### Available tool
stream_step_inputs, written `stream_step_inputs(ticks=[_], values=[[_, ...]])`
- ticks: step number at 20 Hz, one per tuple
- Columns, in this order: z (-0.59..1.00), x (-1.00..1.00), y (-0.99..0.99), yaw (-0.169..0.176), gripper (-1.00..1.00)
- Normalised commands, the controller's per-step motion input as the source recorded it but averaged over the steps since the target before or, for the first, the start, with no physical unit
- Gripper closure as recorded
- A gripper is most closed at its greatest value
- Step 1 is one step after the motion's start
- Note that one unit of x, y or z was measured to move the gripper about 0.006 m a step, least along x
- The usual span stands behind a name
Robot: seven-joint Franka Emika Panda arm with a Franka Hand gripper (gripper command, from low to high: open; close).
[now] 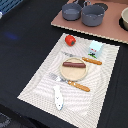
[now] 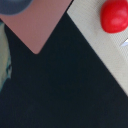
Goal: Interact with the objects in diverse but meaningful ways.
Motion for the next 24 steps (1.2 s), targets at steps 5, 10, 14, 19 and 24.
stream_step_inputs(ticks=[5, 10, 14, 19, 24], values=[[-0.33, -0.36, 0.0, -0.261, -1.0], [-0.4, -0.39, 0.01, -0.191, -1.0], [-0.4, -0.37, 0.05, -0.144, -1.0], [-0.43, -0.39, 0.07, -0.11, -1.0], [-0.4, -0.29, 0.11, -0.082, -1.0]])
